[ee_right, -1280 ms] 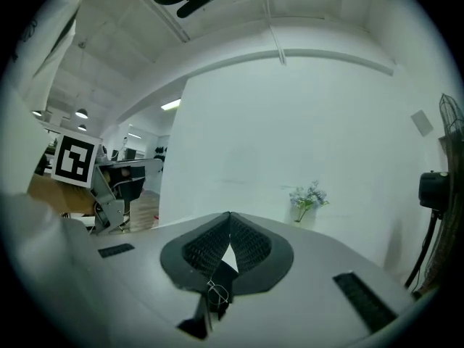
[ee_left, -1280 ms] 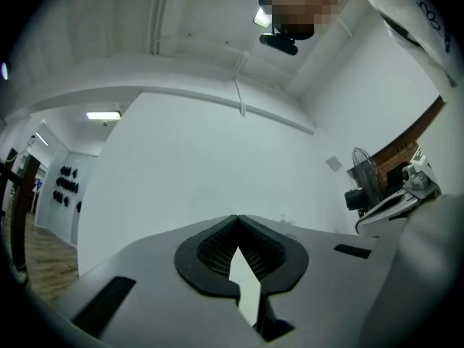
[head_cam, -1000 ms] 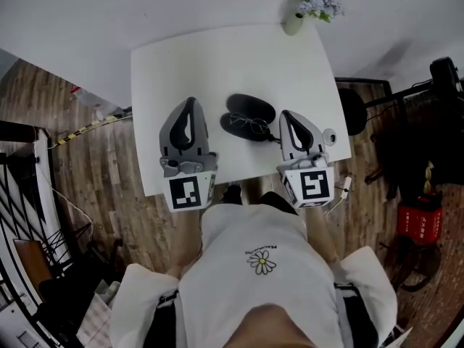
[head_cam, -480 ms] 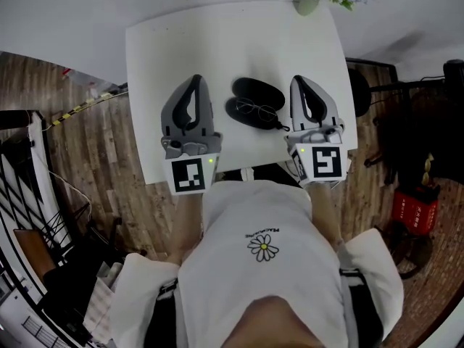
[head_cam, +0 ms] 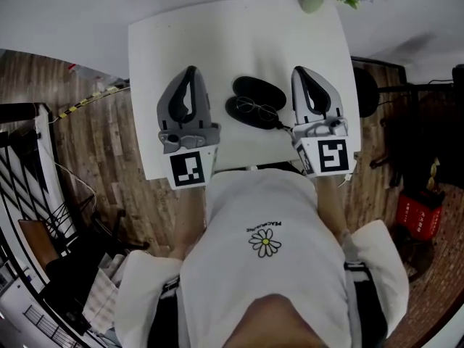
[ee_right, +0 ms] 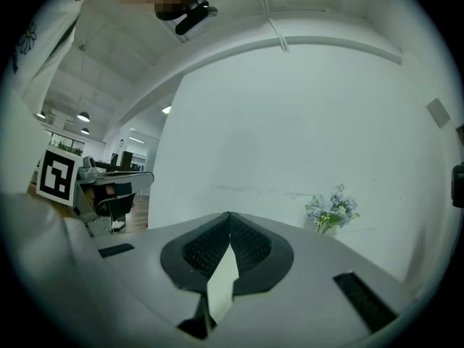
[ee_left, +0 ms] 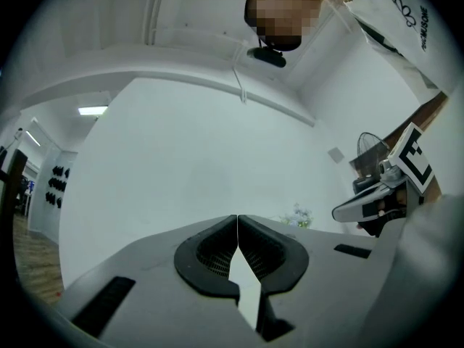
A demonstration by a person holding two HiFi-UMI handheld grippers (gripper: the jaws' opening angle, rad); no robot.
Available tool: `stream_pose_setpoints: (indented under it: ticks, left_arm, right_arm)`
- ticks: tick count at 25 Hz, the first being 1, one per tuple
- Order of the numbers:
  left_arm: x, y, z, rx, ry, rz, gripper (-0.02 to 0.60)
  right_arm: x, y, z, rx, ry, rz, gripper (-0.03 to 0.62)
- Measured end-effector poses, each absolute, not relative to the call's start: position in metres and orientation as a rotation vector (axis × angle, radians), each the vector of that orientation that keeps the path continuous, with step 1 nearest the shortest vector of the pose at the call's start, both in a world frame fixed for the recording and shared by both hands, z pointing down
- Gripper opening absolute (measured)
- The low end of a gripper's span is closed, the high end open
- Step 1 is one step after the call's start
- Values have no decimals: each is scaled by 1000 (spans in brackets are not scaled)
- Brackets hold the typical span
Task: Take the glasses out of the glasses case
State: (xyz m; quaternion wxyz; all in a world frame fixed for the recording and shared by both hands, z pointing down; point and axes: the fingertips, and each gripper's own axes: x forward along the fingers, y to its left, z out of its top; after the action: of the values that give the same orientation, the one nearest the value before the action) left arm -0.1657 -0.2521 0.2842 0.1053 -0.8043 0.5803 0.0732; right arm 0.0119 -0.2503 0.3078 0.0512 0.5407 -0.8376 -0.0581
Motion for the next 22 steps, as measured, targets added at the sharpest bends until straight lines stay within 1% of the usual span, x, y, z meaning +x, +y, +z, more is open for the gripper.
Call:
stream_pose_setpoints:
  ticks: [8,14,18,22]
  left_arm:
    - [-180,-258,280,-2306,1715,144,17]
    - [-166,-266,270,-2342,1595,19,21]
    - [-149,-276,263,-2421,1413,-122,84]
    - [-128,-277,260,-2448,1263,-186,113]
  right_arm:
    - [16,-255,320,1619,-2587,-87,9]
    - [23,-248,329,1581,-2603,-45,9]
    - [37,-239,334,1591,-2622,14,9]
    - [54,-234,341,1634,-2567,-8,9]
